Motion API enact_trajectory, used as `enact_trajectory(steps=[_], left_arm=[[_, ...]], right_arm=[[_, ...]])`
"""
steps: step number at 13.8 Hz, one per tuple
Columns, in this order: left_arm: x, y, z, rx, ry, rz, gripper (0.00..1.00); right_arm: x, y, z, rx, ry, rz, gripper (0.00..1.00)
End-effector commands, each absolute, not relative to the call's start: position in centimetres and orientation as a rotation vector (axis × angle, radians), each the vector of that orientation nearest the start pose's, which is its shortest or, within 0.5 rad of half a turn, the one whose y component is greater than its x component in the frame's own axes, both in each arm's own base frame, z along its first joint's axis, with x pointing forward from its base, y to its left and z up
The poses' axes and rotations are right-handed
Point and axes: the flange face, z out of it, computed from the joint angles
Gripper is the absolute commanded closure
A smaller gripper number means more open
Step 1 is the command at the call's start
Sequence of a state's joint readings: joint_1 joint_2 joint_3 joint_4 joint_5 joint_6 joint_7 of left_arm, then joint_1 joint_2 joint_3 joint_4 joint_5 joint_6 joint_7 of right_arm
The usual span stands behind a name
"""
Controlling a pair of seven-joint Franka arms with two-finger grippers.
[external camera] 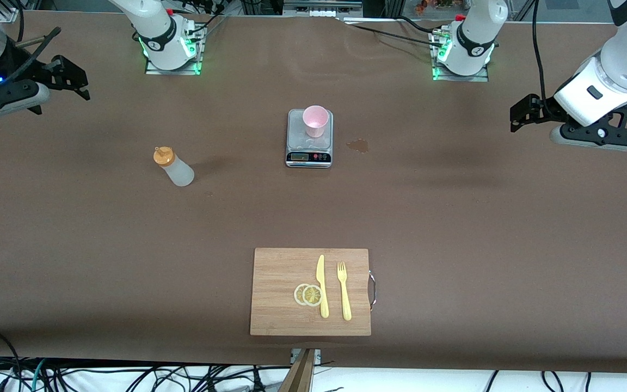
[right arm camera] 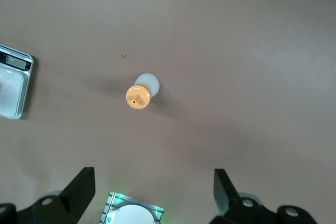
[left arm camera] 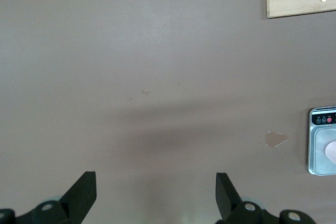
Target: Add sauce to pink cup with both arms
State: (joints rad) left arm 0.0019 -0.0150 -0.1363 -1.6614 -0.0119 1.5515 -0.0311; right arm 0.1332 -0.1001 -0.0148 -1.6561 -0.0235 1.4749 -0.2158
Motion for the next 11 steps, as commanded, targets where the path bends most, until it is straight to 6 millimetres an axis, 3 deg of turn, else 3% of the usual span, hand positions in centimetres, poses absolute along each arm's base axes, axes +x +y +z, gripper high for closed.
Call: enact_trajectory(steps=[1,3,5,11], left_arm=[[54.2,-7.6,59.5,-3.122,0.175,0.141,0.0],[54.2,-7.6,59.5,-3.122,0.175,0.141,0.0],[54.2,-7.6,59.5,-3.122,0.175,0.141,0.0],[54.2,-7.5,59.5,-3.123,0.173,0.141,0.0]], right_arm=[[50.7,4.6,63.1,-3.143,-0.473,0.057,0.0],[50.4,3.5,62.8,-3.132,-0.432,0.097,0.0],[50.2,5.0,62.9,-3.132,-0.461,0.106,0.0],[51.0,5.3,63.9,-3.152,-0.462,0.063,0.0]])
